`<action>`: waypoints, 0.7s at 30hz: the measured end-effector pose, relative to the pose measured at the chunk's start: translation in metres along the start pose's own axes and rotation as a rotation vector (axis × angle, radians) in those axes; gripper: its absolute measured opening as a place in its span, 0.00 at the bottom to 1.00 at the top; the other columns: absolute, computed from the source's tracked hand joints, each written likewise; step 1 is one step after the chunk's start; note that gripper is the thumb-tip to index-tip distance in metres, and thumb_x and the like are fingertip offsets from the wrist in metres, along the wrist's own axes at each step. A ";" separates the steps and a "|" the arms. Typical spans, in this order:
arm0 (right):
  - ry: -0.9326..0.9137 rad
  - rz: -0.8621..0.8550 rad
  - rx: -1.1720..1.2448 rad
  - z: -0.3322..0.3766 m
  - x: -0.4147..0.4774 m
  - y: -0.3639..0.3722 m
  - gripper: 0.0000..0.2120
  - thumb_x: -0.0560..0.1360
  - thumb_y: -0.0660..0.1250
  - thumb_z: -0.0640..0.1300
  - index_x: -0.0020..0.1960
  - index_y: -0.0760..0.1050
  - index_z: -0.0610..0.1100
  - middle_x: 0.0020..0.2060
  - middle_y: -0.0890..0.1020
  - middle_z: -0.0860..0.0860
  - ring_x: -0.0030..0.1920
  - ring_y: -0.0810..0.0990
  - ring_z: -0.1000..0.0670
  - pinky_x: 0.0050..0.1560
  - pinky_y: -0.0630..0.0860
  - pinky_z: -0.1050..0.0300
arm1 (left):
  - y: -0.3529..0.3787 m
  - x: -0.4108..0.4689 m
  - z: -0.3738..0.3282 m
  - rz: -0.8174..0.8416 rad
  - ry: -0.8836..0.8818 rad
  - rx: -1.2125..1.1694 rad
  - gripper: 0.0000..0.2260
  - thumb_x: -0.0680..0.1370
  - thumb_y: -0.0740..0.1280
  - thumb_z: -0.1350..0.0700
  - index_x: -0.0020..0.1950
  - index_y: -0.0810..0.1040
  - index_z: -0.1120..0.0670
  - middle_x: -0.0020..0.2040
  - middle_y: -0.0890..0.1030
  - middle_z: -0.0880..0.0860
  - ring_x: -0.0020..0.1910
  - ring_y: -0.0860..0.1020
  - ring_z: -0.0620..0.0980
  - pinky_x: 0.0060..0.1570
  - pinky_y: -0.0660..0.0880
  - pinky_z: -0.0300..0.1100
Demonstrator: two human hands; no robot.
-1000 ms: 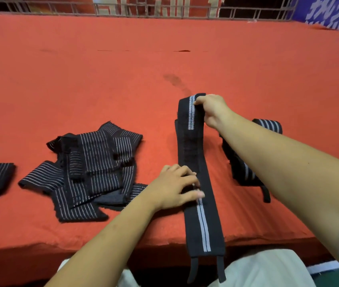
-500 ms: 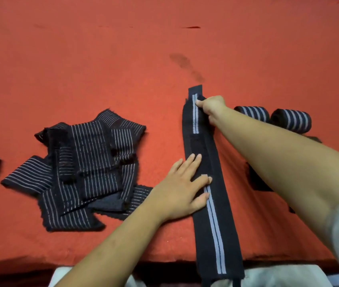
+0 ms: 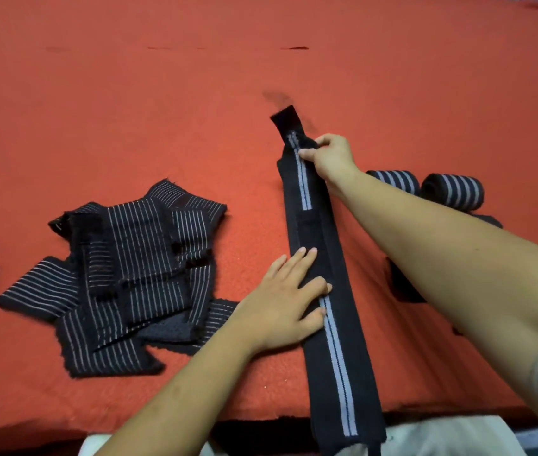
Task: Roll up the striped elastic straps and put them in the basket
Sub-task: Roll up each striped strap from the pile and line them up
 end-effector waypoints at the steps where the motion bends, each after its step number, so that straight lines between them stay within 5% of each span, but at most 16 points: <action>1: -0.021 0.004 0.067 0.011 -0.008 -0.004 0.11 0.73 0.74 0.37 0.40 0.73 0.46 0.37 0.82 0.47 0.37 0.82 0.49 0.39 0.81 0.55 | -0.001 0.000 0.000 -0.007 -0.002 -0.015 0.23 0.78 0.50 0.40 0.69 0.70 0.48 0.82 0.48 0.59 0.81 0.42 0.52 0.79 0.40 0.50; 5: -0.081 0.034 0.241 0.045 -0.050 -0.021 0.09 0.73 0.73 0.37 0.42 0.74 0.45 0.39 0.83 0.46 0.37 0.83 0.50 0.36 0.79 0.58 | -0.007 0.000 0.003 -0.015 -0.017 -0.129 0.16 0.79 0.61 0.47 0.66 0.72 0.48 0.82 0.52 0.55 0.81 0.46 0.49 0.79 0.42 0.45; 7: -0.133 0.054 0.251 0.056 -0.076 -0.029 0.08 0.73 0.74 0.37 0.42 0.75 0.45 0.39 0.82 0.47 0.37 0.83 0.50 0.37 0.78 0.57 | -0.014 -0.001 0.006 -0.012 -0.085 -0.393 0.15 0.74 0.62 0.54 0.60 0.77 0.50 0.79 0.63 0.54 0.80 0.57 0.48 0.77 0.53 0.42; 9: -0.207 0.072 0.265 0.065 -0.107 -0.038 0.08 0.72 0.74 0.37 0.42 0.76 0.45 0.38 0.82 0.47 0.37 0.81 0.52 0.40 0.77 0.58 | -0.034 -0.005 0.016 -0.194 -0.235 -0.746 0.13 0.70 0.59 0.60 0.50 0.78 0.51 0.66 0.77 0.53 0.68 0.73 0.44 0.66 0.68 0.40; 11: -0.252 0.092 0.314 0.068 -0.138 -0.049 0.07 0.72 0.74 0.36 0.42 0.77 0.45 0.38 0.81 0.47 0.39 0.79 0.50 0.44 0.75 0.56 | -0.060 -0.021 0.030 -0.515 -0.380 -0.866 0.10 0.74 0.60 0.63 0.45 0.78 0.50 0.52 0.82 0.50 0.53 0.78 0.40 0.54 0.71 0.39; 14: -0.240 0.121 0.385 0.055 -0.186 -0.059 0.04 0.71 0.73 0.42 0.43 0.79 0.46 0.39 0.81 0.45 0.42 0.78 0.47 0.47 0.74 0.52 | -0.092 -0.040 0.032 -0.792 -0.505 -1.008 0.13 0.81 0.59 0.52 0.49 0.83 0.53 0.49 0.85 0.47 0.52 0.80 0.43 0.55 0.75 0.42; 17: -0.197 0.140 0.408 0.034 -0.228 -0.063 0.03 0.73 0.73 0.42 0.43 0.79 0.44 0.37 0.81 0.46 0.42 0.78 0.47 0.47 0.74 0.52 | -0.095 -0.036 0.020 -0.774 -0.523 -1.436 0.16 0.84 0.59 0.50 0.49 0.84 0.55 0.47 0.86 0.52 0.49 0.82 0.50 0.53 0.76 0.44; 21: -0.129 0.115 0.404 0.008 -0.270 -0.070 0.03 0.78 0.69 0.40 0.45 0.79 0.43 0.38 0.82 0.46 0.41 0.79 0.49 0.46 0.76 0.55 | -0.097 -0.036 -0.005 -0.706 -0.439 -1.448 0.09 0.80 0.65 0.57 0.47 0.83 0.58 0.46 0.83 0.59 0.47 0.78 0.54 0.50 0.73 0.48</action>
Point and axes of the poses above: each hand's wrist, its own x-axis towards the middle knuckle, its own y-axis out of the palm, z = x × y, the point moved 8 cm from there along x, towards the middle knuckle
